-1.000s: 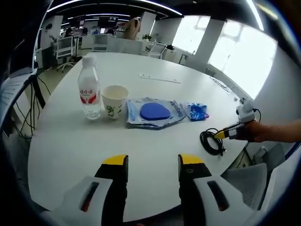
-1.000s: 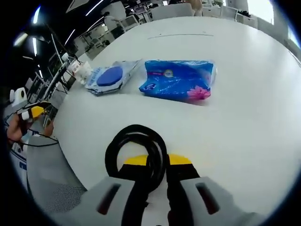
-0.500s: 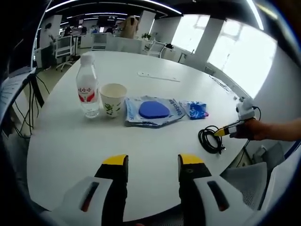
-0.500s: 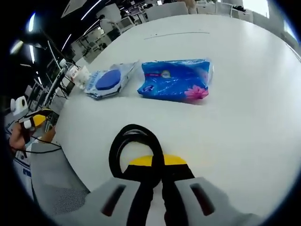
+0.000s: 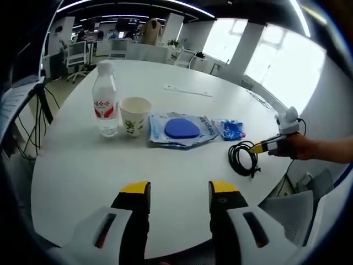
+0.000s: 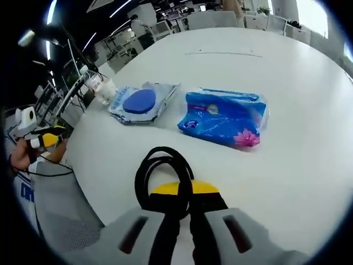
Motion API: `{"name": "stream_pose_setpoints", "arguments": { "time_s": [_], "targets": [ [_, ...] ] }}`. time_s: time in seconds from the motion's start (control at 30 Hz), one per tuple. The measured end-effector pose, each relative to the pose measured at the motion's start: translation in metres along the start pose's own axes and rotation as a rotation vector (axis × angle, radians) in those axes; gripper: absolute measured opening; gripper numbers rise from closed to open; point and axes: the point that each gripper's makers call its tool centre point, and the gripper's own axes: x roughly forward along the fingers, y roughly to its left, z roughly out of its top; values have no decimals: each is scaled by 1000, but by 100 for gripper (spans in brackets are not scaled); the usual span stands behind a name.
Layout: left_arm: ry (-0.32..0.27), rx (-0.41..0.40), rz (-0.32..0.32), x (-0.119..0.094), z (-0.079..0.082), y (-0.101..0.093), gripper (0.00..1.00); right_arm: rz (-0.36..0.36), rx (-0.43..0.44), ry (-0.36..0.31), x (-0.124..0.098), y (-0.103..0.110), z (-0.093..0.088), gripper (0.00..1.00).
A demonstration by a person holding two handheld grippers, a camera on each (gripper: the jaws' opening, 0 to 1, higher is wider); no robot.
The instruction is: Arrange the tabletop items into an orderly group along one side of the table until the central work area is clear of visible clutter.
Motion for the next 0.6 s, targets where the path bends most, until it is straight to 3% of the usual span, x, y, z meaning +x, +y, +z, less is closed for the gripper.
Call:
{"name": "stream_pose_setpoints", "arguments": {
  "time_s": [0.6],
  "targets": [
    [-9, -15, 10, -4, -1, 7, 42, 17, -58, -8, 11, 17, 19, 2]
  ]
}}
